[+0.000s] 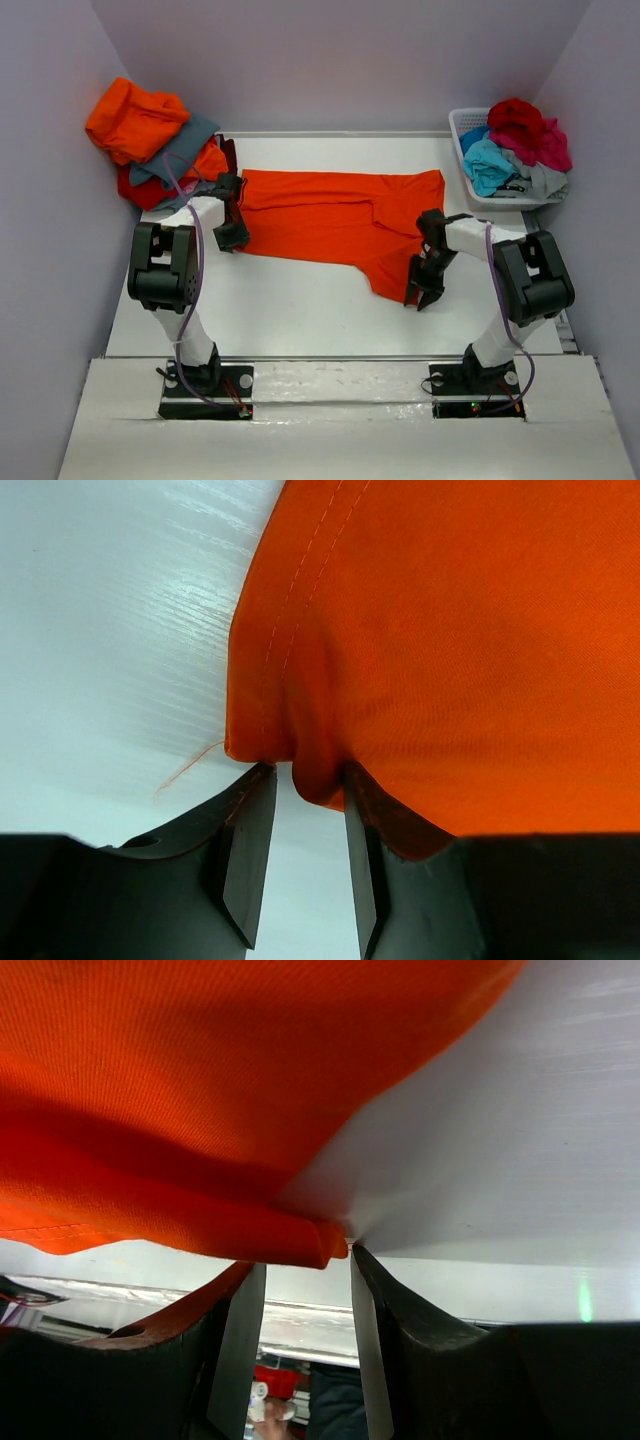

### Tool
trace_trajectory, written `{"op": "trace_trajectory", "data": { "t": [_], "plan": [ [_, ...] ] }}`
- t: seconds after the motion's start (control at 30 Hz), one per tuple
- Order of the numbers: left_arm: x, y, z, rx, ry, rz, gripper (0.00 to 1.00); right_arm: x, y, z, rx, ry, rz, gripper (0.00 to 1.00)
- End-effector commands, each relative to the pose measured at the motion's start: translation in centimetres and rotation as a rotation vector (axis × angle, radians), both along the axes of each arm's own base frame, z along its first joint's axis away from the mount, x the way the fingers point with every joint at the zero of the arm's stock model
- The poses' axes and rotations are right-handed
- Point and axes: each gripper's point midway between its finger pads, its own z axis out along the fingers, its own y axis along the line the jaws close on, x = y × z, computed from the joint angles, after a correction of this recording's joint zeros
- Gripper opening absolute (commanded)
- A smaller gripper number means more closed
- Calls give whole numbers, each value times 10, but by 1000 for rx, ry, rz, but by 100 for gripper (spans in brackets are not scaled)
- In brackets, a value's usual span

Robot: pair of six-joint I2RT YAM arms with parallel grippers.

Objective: Fold and stack the t-shirts
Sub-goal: Fold the tshirt

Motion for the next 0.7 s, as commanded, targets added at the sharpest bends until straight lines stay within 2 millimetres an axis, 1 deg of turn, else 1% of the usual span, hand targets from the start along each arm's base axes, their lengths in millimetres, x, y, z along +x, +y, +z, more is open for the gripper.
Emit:
{"op": "trace_trajectory", "data": {
  "t": [0.0,0.17,0.3,0.33,0.47,0.5,0.53,0.6,0.63,0.67],
  "plan": [
    [-2,5,2,16,16,-3,45,28,7,-16,5,-94,-17,45],
    [-3,6,2,18,17,-2,45,37,7,-12,-12,-129,-15,43],
    [-4,6,1,18,20,-3,44,42,4,-8,-34,-149,-14,36],
    [-4,6,0,18,22,-1,43,42,3,-6,-38,-150,-15,33],
    [-4,5,-1,14,22,-4,42,46,-1,-1,-61,-175,-20,28],
    [-4,5,-1,13,23,-4,41,46,-1,-1,-65,-174,-20,26],
    [-3,4,-1,11,21,-5,41,47,-2,0,-68,-175,-20,20],
    [-3,4,0,9,20,-5,37,47,-2,4,-68,-178,-24,12],
    [-4,4,-1,11,21,-6,36,46,-2,5,-68,-175,-22,9],
    [-4,5,-1,14,23,-7,33,49,-1,9,-63,-185,-22,7]
  ]
}}
